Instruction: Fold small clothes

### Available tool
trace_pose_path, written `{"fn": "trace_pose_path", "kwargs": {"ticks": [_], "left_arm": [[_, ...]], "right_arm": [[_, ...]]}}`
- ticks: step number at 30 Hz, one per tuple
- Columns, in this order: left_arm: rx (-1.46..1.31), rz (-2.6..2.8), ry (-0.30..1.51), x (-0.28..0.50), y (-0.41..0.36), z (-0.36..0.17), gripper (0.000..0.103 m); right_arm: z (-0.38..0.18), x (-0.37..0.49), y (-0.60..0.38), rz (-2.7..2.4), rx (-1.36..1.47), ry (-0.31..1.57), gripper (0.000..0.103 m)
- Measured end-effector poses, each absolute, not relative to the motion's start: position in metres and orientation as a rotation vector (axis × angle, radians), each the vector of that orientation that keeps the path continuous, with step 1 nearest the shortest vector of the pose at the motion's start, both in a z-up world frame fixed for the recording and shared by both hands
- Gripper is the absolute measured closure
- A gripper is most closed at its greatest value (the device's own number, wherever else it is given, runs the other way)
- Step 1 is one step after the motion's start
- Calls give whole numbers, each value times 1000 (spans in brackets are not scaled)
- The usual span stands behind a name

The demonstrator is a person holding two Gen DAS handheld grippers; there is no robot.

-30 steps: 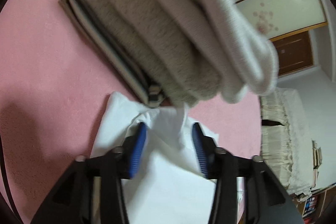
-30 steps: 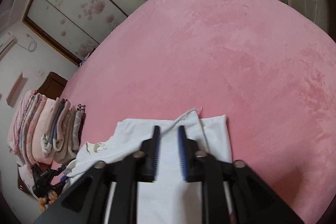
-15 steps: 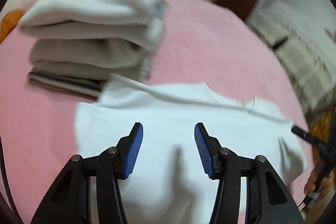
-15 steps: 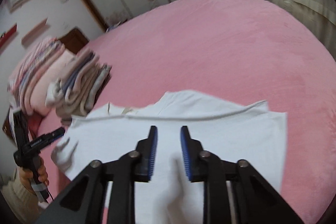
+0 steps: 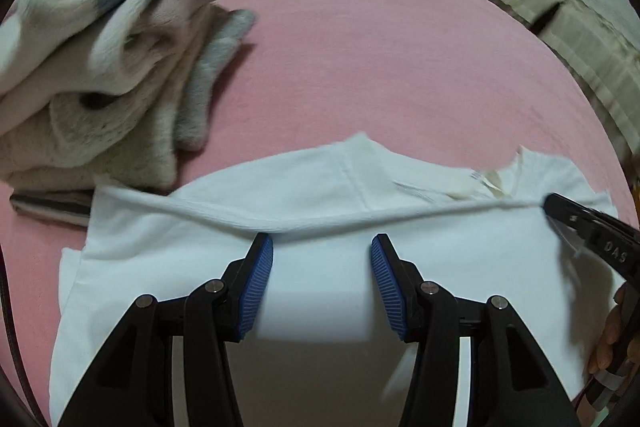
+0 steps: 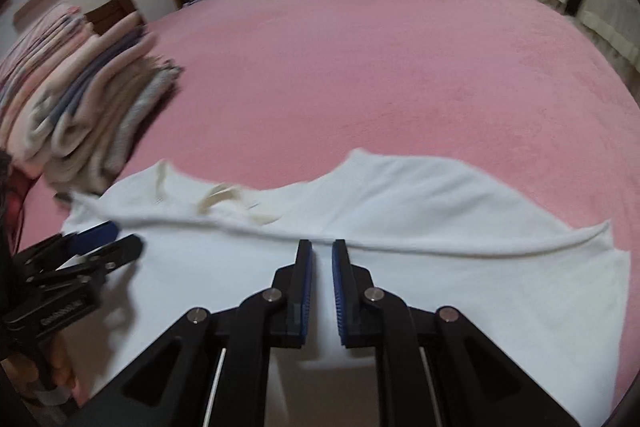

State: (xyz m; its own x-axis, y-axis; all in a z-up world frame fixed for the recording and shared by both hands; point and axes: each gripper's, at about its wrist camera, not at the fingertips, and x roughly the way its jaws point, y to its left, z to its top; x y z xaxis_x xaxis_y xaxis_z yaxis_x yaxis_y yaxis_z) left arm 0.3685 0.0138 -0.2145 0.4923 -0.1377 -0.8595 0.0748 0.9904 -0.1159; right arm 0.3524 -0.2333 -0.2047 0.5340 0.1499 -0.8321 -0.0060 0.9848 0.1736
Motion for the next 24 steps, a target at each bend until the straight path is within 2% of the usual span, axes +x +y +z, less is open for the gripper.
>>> {"fn": "trace_pose_path", "kwargs": {"ticks": [11, 24], "left_arm": [[-176, -33, 1019, 344, 86, -202, 53], [-271, 16, 840, 218, 123, -192, 53]], "right_arm": [[-172, 316, -339, -73, 240, 894, 101], [-164, 214, -277, 155, 242, 883, 101]]}}
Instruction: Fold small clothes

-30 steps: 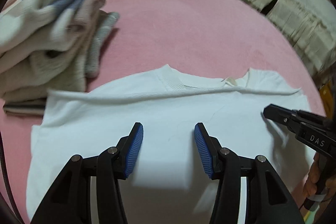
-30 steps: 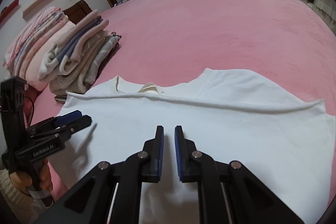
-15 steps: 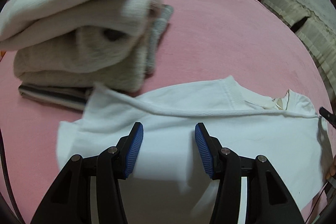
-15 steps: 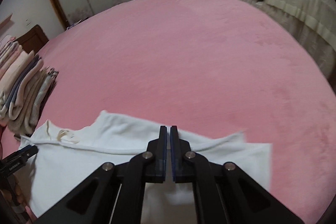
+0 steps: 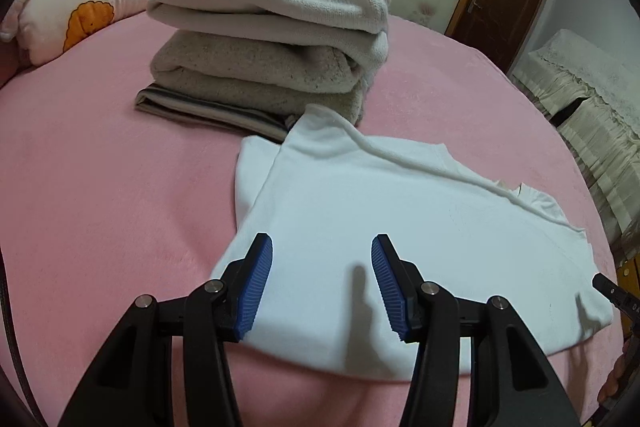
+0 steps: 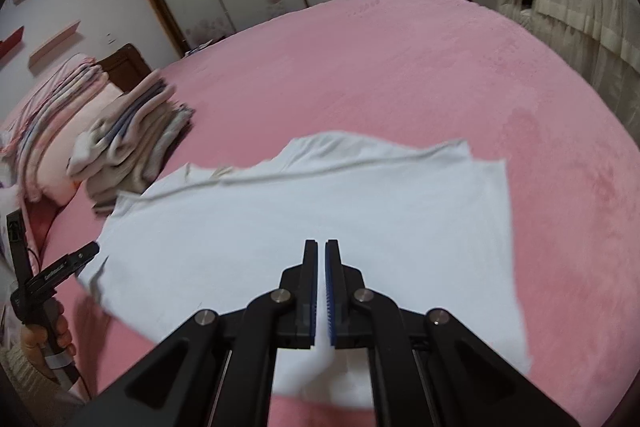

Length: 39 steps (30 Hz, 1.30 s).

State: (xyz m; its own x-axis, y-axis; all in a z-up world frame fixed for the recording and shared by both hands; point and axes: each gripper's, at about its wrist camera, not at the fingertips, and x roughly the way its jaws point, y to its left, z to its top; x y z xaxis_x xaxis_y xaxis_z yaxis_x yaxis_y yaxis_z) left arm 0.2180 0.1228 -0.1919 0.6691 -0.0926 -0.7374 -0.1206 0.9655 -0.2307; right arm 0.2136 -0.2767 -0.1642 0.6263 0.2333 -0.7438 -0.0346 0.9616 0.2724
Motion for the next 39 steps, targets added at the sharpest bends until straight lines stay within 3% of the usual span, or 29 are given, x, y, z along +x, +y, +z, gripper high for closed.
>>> {"fn": "trace_pose_path", "kwargs": {"ticks": [11, 16, 23, 26, 28, 39], "left_arm": [[-267, 53, 853, 217, 122, -209, 53], [-358, 57, 853, 211, 139, -222, 62], [-402, 59, 830, 200, 145, -219, 62], [-431, 51, 797, 187, 148, -207, 50], [-435, 79, 768, 175, 149, -202, 33], [-606, 80, 779, 151, 179, -211, 32]], "right_arm": [[-193, 195, -290, 42, 160, 946, 101], [-202, 190, -312, -7, 196, 968, 102], [-198, 187, -306, -36, 190, 971, 101], [-193, 181, -303, -21, 252, 956, 101], [-189, 175, -295, -6, 277, 943, 101], [-156, 165, -227, 94, 209, 869, 99]]}}
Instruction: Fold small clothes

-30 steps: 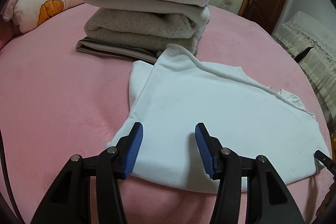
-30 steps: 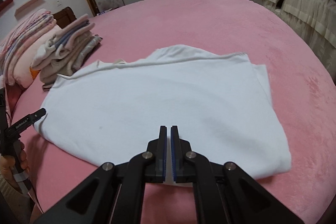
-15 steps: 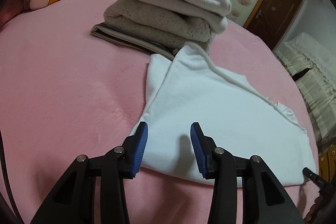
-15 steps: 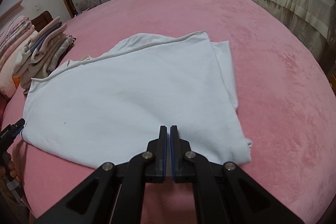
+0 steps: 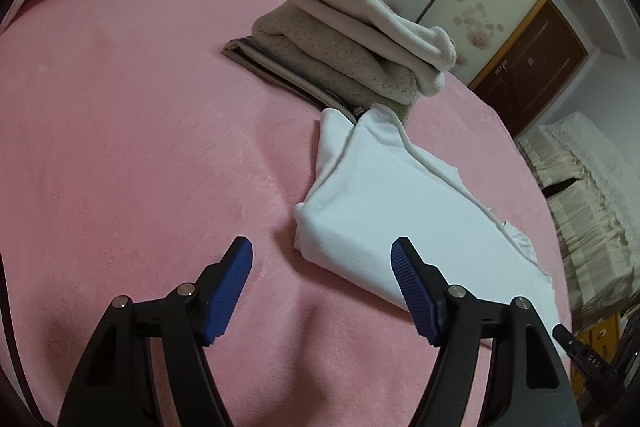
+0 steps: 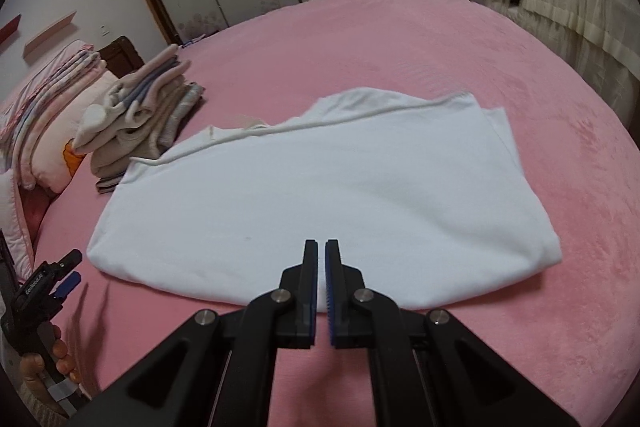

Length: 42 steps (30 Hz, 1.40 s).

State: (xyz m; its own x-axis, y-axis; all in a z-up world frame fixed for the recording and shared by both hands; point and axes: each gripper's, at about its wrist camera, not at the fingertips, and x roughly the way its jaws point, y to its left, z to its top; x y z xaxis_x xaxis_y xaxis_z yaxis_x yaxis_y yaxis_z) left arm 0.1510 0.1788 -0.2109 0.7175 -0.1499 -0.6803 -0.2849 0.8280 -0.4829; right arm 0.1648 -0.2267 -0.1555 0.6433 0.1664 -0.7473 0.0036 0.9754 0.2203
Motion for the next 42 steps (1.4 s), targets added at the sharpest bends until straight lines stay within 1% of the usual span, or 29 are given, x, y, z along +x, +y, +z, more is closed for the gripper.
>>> {"fn": "trace_pose_path", "kwargs": {"ticks": [9, 18, 32, 42], "left_arm": [[-790, -2, 862, 158, 176, -242, 32], [-853, -109, 865, 168, 150, -244, 32], [-824, -149, 861, 162, 139, -235, 32], [-828, -164, 884, 167, 136, -242, 32]], "right_arm": [[-149, 167, -198, 141, 172, 855, 98], [-154, 170, -198, 126, 173, 866, 98], [-136, 161, -166, 193, 175, 849, 98], [-143, 158, -157, 215, 165, 866, 98]]}}
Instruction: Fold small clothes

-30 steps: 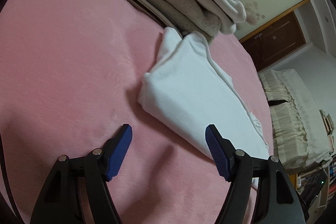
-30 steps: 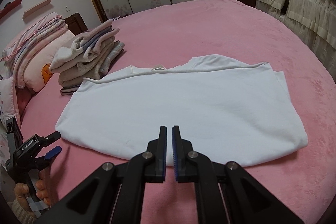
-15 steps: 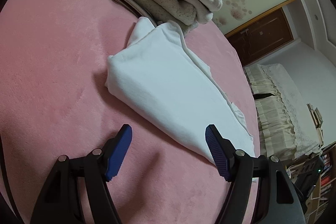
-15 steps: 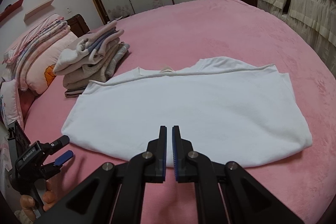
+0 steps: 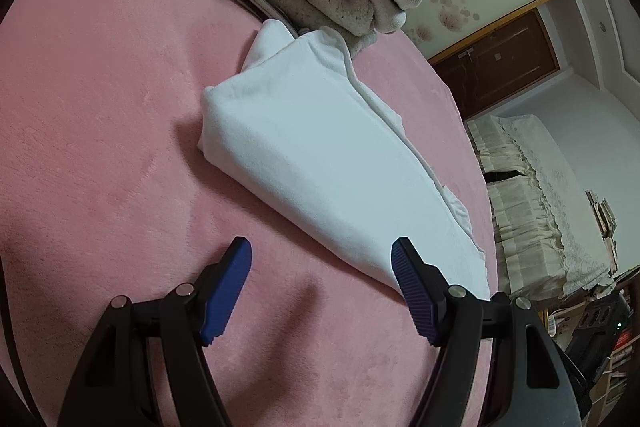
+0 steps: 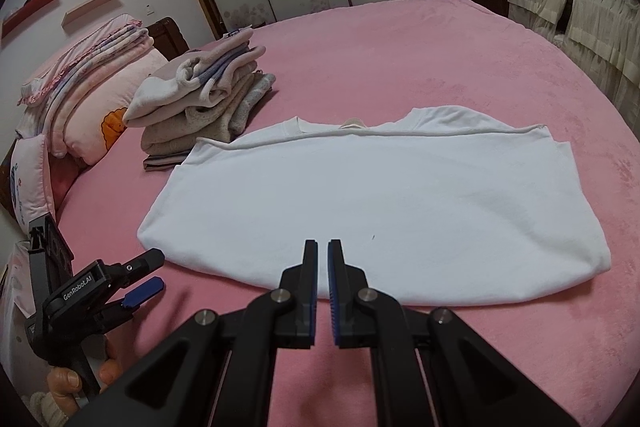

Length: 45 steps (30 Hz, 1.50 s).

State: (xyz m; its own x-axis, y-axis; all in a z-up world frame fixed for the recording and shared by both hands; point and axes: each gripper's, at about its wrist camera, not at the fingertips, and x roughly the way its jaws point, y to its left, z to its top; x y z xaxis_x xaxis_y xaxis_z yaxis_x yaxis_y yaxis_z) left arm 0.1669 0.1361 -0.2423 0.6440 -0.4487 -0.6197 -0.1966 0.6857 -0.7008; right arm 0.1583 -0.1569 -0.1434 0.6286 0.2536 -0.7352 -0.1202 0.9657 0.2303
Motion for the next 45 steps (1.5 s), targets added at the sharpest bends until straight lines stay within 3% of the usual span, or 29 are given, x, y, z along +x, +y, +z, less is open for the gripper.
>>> {"fn": "trace_pose_path", "kwargs": {"ticks": [26, 27, 29, 30, 31, 34, 45], "left_arm": [[-952, -169, 784, 226, 138, -270, 30], [-955, -157, 781, 228, 138, -270, 34], [-926, -110, 794, 232, 140, -269, 62], [-909, -104, 806, 235, 140, -269, 81], [-904, -117, 818, 237, 140, -269, 86], [-861, -117, 809, 237, 137, -259, 91], [-522, -44, 679, 233, 91, -180, 92]], "right_arm": [[-173, 185, -156, 183, 166, 911, 98], [-173, 186, -156, 181, 166, 908, 98], [-173, 187, -157, 178, 169, 905, 98], [-174, 188, -158, 177, 168, 905, 98], [-174, 189, -159, 176, 169, 905, 98], [-172, 199, -162, 169, 161, 897, 98], [-183, 276, -166, 189, 122, 891, 98]]}}
